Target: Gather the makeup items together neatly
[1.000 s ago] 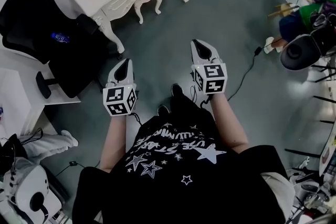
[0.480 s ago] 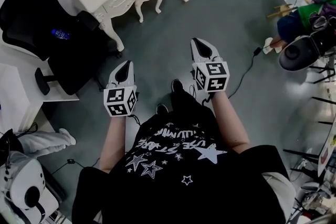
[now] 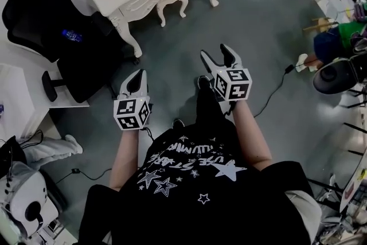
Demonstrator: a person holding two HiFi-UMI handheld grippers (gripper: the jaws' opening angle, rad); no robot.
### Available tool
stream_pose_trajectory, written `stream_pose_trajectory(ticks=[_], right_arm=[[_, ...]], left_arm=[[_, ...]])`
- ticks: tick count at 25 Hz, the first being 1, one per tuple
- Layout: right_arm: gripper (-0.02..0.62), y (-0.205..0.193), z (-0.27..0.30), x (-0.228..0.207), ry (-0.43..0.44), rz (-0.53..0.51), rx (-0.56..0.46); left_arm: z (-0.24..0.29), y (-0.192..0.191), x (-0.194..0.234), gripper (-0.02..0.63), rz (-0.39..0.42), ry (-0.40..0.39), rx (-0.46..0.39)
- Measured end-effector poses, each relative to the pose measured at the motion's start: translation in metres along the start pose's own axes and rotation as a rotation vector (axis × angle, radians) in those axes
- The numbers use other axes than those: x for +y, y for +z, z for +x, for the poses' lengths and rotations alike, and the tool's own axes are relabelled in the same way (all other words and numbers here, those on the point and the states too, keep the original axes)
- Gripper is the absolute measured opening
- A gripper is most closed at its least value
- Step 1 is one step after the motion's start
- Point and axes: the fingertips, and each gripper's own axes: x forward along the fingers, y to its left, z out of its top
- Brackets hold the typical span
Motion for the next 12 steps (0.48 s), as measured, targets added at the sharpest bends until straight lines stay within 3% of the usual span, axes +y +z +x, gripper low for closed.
stream_pose_trajectory(ticks=[5,12], right_arm=[[0.347,0.021,0.064,-0.035,0.079,0.023,0.017],[0.341,0.085,0.143,-0.122,0.141,0.026,0.001]], left_arm=[[0.058,0.018,0.016,0.0,-0.02,0.07,0.031],[0.154,0.079,-0.002,0.0,-0.051,0.114,-0.016]])
